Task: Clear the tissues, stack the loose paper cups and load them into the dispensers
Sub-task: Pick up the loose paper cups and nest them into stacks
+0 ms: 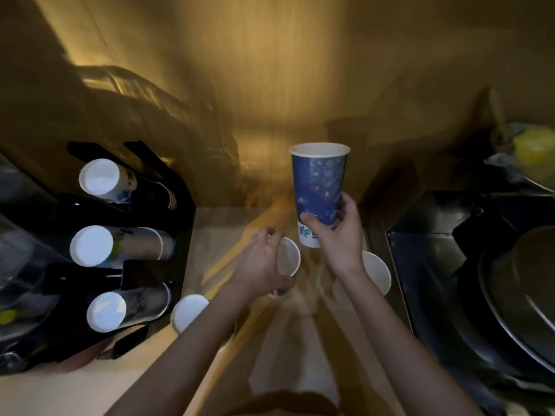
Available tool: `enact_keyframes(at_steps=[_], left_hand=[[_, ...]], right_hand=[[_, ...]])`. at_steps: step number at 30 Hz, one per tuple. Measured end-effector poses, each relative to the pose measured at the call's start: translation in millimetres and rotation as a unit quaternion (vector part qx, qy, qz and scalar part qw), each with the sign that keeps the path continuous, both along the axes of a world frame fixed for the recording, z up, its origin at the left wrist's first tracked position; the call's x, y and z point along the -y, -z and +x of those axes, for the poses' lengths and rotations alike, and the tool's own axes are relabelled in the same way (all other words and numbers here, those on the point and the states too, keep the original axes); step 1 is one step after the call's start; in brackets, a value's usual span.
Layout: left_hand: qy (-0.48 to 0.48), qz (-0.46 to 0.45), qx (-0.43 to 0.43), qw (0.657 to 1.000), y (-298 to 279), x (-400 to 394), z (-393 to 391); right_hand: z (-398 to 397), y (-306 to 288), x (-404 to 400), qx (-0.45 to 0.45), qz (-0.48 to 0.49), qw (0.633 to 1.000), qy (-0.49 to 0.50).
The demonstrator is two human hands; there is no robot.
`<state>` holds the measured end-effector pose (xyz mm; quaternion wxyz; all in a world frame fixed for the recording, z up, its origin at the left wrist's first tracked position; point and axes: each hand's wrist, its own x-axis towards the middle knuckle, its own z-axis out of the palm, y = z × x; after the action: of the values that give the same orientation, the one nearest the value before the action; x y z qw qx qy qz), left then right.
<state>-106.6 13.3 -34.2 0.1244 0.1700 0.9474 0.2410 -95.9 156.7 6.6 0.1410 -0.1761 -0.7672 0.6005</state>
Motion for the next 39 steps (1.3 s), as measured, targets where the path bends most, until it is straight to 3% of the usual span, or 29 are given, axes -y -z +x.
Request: enact_keyframes(at_steps=[4,9,14,19,28,39], left_hand=[[0.000,0.061,-0.025,0.998,21,-7,23],[-0.053,0.212,-0.051,0.975,26,-9,45],[-0.129,0.233,-0.071,0.961,34,-7,52],[-0.183,0.304,-0.034,0.934,35,-8,54],[-0.237,0.314,0.019,0.919,49,-4,57],[-0.189,0.278,0.028,0.941,40,-11,51]], right_hand=[[28,-8,-8,-0.025,-0.021,0.999,-0.042],[49,2,-5,-0.047,-0.085,0.994,-0.053],[61,21,9,-0.001,0.018,0.996,-0.092],[69,40,17,0.057,0.098,0.982,-0.154],[68,53,16,0.095,0.150,0.965,-0.194],[67,38,3,0.148,0.277,0.913,-0.262]])
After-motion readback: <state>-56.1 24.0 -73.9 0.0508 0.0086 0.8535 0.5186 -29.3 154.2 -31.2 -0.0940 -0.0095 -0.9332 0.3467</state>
